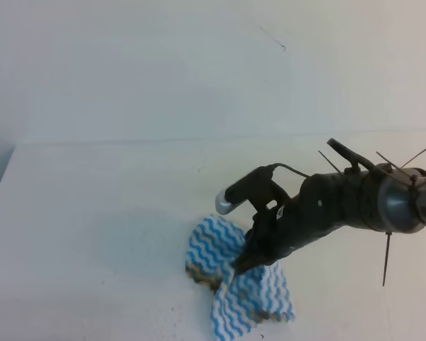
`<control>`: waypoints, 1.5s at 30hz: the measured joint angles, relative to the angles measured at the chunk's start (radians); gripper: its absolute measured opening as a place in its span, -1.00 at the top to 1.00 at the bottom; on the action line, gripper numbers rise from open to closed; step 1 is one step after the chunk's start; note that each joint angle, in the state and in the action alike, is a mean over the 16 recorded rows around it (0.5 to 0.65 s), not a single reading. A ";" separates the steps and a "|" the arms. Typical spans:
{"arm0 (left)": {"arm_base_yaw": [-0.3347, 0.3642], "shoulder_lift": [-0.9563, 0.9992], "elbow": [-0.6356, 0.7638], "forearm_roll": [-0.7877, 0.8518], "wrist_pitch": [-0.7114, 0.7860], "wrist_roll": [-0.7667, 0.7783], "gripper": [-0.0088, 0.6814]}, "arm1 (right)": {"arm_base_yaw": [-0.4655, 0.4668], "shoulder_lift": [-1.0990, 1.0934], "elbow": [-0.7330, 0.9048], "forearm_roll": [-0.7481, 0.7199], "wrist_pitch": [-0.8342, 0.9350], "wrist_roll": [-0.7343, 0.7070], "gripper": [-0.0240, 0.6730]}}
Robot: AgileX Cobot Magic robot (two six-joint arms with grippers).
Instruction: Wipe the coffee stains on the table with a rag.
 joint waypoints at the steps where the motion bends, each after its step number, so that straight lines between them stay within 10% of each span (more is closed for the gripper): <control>1: 0.000 0.000 0.000 0.000 0.000 0.000 0.99 | -0.003 -0.006 0.000 0.000 0.005 -0.005 0.93; 21: 0.000 0.000 0.000 0.000 0.000 0.002 0.99 | 0.002 -0.019 -0.055 0.160 0.020 -0.087 0.01; 35: 0.000 0.000 0.000 0.000 0.000 0.002 0.99 | 0.002 0.079 -0.194 0.173 0.120 -0.128 0.78; 45: 0.000 0.000 0.000 0.000 0.000 0.002 0.99 | 0.006 0.128 -0.199 0.158 0.325 -0.113 0.90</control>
